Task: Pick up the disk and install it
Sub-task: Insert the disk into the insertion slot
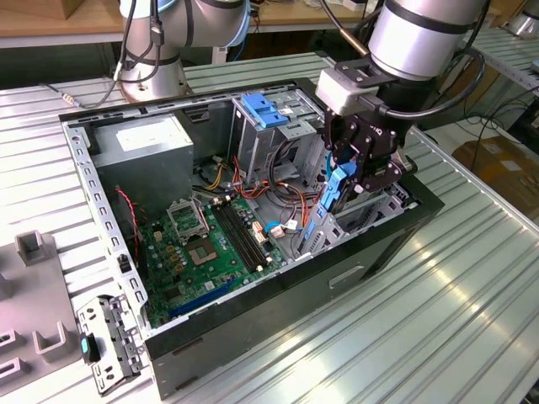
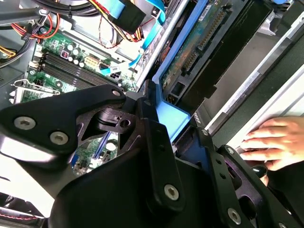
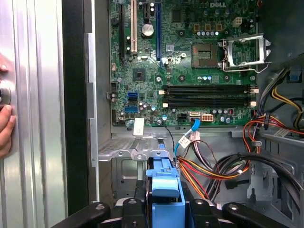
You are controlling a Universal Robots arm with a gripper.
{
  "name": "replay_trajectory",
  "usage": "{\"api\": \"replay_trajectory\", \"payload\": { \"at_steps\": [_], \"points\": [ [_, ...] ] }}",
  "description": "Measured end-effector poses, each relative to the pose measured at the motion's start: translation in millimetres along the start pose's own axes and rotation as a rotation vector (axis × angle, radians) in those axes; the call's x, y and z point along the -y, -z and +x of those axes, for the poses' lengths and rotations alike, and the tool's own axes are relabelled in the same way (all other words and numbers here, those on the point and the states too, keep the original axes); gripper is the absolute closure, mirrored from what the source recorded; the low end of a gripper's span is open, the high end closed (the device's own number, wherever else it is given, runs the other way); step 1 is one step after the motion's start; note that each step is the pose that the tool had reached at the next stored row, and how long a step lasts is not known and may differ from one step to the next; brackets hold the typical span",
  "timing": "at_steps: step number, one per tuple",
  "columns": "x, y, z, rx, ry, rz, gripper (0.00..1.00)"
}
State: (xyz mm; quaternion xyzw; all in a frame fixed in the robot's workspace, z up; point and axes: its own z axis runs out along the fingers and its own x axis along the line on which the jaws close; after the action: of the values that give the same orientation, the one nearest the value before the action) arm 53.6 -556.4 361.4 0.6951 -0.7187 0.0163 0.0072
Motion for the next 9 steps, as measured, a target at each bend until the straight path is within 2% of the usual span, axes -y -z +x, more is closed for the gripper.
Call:
{"api": "replay_trajectory", "payload": {
  "at_steps": [6,7,8,9],
  "points": [
    [0.0,0.1,0.2,-0.0001,0.0,0.0,0.63],
    [0.0,0.1,0.2,-0.0002,0.0,0.0,0.62],
    [0.0,0.1,0.3,-0.0002,0.0,0.0,0.55],
    [0.0,-1.2,0.2,0.0003,0.0,0.0,0.55]
  ]
}}
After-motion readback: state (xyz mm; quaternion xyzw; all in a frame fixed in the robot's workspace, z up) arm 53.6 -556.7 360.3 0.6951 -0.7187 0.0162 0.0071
